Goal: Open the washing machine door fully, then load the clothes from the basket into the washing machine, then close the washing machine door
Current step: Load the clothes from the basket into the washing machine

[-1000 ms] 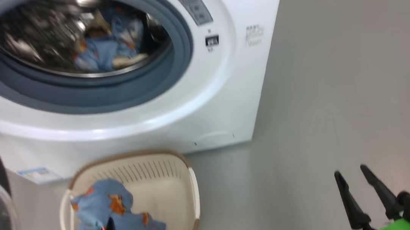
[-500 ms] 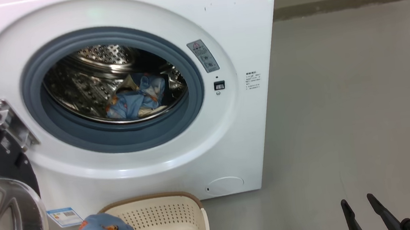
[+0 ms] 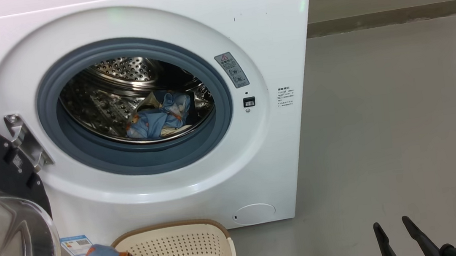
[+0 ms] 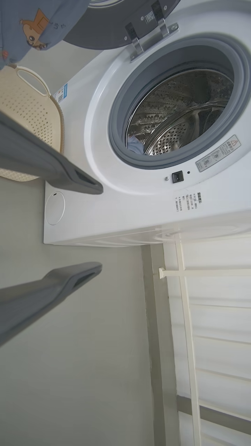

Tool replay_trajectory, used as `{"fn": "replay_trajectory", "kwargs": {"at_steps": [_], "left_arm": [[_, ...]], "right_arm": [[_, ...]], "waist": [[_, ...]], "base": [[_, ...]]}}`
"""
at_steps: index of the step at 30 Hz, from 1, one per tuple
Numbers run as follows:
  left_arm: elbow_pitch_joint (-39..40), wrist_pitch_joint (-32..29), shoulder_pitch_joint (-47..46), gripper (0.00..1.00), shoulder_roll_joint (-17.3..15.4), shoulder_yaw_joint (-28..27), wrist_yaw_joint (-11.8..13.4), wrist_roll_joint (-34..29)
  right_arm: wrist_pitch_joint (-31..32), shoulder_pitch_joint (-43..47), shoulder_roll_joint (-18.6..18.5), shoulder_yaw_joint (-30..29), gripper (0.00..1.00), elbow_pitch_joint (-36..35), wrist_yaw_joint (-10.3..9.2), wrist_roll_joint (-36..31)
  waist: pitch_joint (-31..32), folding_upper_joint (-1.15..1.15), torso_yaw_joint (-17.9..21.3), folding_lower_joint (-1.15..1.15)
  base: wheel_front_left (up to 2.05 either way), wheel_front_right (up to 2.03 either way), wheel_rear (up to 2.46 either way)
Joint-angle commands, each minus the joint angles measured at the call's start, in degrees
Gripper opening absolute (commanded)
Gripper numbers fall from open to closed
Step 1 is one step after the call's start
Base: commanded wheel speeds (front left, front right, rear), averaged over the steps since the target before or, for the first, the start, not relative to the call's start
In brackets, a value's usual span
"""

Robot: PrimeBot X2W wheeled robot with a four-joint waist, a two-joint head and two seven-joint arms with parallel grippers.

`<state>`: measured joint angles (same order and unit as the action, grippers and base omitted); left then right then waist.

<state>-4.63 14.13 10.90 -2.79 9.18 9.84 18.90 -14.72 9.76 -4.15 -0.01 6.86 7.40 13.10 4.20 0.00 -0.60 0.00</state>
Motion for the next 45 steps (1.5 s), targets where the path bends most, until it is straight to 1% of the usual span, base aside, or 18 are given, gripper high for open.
{"fn": "replay_trajectory", "kwargs": {"at_steps": [1,7,13,17,25,26,33,39,44,45], "left_arm": [[2.44,0.06,-0.71,0.00,-0.48,-1.47,0.41,-0.69],[4.61,-0.92,-2.26,0.00,-1.29,-1.24,0.40,-0.93],[4.90,-2.50,-7.95,0.00,-2.47,-0.90,-0.29,-1.38],[2.72,-4.09,-14.61,0.00,-3.12,-0.61,-0.35,-2.23],[-5.89,-6.13,-32.25,0.00,-3.71,0.49,-2.06,-3.25],[-5.89,-6.13,-32.25,0.00,-3.71,0.49,-2.06,-3.25],[-19.32,-6.37,-48.69,0.00,-6.68,-1.32,-2.67,-3.97],[-32.75,-4.70,-62.25,0.00,-10.46,-3.05,-2.87,-4.60],[-42.25,-3.65,-72.16,0.00,-13.68,-2.94,-2.68,-6.10],[-45.39,-3.35,-75.79,0.00,-14.82,-2.81,-2.47,-6.64]], "right_arm": [[-0.28,-1.00,-0.53,1.63,1.00,-1.48,0.09,-0.39],[-0.28,-1.32,-0.34,1.90,1.00,-1.58,0.09,-0.09],[-0.28,-2.20,0.07,2.62,1.00,-1.61,0.09,0.29],[-0.28,-3.21,0.40,2.54,1.00,-1.59,0.09,0.68],[-0.28,-8.20,0.87,4.55,1.00,-1.72,0.09,1.48],[-0.28,-8.20,0.87,4.55,1.00,-1.72,0.09,1.48],[-0.28,-12.24,1.02,5.99,1.00,-1.07,0.09,2.43],[-0.28,-14.34,1.08,8.42,1.00,-0.47,0.09,3.32],[-0.28,-16.22,1.06,10.24,1.00,0.01,0.09,4.15],[-0.28,-16.86,1.01,10.63,1.00,0.20,0.09,4.48]], "waist": [[-0.21,0.00,0.11,0.00],[-1.55,0.00,0.98,0.00],[-4.25,0.00,2.67,0.00],[-7.20,0.00,3.65,0.00],[-15.62,0.00,7.47,0.00],[-15.62,0.00,7.47,0.00],[-22.72,0.00,11.46,0.00],[-28.57,0.00,14.65,0.00],[-33.70,0.00,17.17,0.00],[-35.59,0.00,17.86,0.00]], "base": [[0.00,0.00,0.00],[0.00,0.00,0.00],[0.00,0.00,0.00],[0.00,0.00,0.00],[0.00,0.00,0.00],[0.00,0.00,0.00],[0.00,0.00,0.00],[0.00,0.00,0.00],[0.00,0.00,0.00],[0.00,0.00,0.00]]}}
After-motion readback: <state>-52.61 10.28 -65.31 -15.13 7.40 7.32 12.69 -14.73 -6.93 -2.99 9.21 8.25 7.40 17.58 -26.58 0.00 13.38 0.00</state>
